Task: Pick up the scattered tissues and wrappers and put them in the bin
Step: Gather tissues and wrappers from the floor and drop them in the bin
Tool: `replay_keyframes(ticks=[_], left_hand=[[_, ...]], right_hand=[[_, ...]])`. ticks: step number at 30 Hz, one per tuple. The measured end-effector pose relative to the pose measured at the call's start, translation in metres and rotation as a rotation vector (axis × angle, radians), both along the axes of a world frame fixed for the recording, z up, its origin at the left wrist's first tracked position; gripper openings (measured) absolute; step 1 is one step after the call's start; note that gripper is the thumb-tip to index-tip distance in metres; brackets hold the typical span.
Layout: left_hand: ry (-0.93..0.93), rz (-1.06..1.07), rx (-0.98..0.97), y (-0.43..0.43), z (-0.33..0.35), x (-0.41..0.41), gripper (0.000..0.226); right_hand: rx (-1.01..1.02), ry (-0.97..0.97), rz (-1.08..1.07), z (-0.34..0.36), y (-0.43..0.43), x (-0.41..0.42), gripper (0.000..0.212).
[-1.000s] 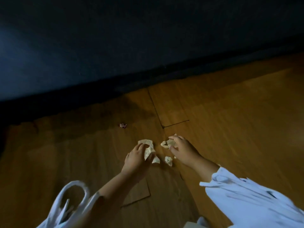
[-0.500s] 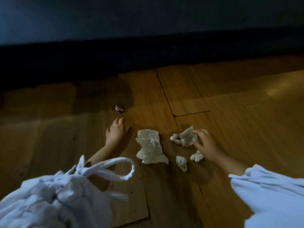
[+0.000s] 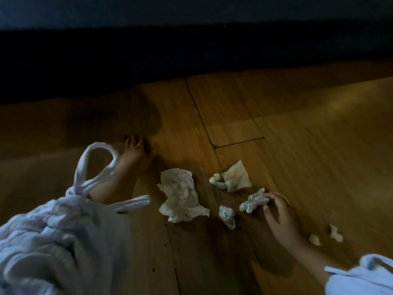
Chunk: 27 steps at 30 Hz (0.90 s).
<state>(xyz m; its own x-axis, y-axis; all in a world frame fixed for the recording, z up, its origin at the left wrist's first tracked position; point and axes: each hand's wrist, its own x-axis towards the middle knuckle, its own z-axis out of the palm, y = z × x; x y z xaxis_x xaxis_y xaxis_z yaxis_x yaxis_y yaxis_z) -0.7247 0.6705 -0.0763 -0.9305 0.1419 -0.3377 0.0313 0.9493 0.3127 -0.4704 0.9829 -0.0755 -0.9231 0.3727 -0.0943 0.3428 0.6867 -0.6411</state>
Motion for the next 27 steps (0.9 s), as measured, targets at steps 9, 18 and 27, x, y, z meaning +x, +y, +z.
replay_keyframes(ticks=[9, 18, 27], left_hand=[[0.175, -0.063, 0.380, 0.061, 0.020, 0.119, 0.077], [0.156, -0.454, 0.218, 0.066, -0.017, 0.179, 0.109], [0.162, -0.271, 0.200, 0.103, -0.018, 0.201, 0.104]], right_hand=[[0.091, 0.119, -0.146, -0.005, 0.004, 0.037, 0.067], [0.272, -0.110, -0.347, -0.021, 0.054, 0.081, 0.092], [0.173, 0.047, 0.185, -0.028, -0.004, 0.010, 0.087]])
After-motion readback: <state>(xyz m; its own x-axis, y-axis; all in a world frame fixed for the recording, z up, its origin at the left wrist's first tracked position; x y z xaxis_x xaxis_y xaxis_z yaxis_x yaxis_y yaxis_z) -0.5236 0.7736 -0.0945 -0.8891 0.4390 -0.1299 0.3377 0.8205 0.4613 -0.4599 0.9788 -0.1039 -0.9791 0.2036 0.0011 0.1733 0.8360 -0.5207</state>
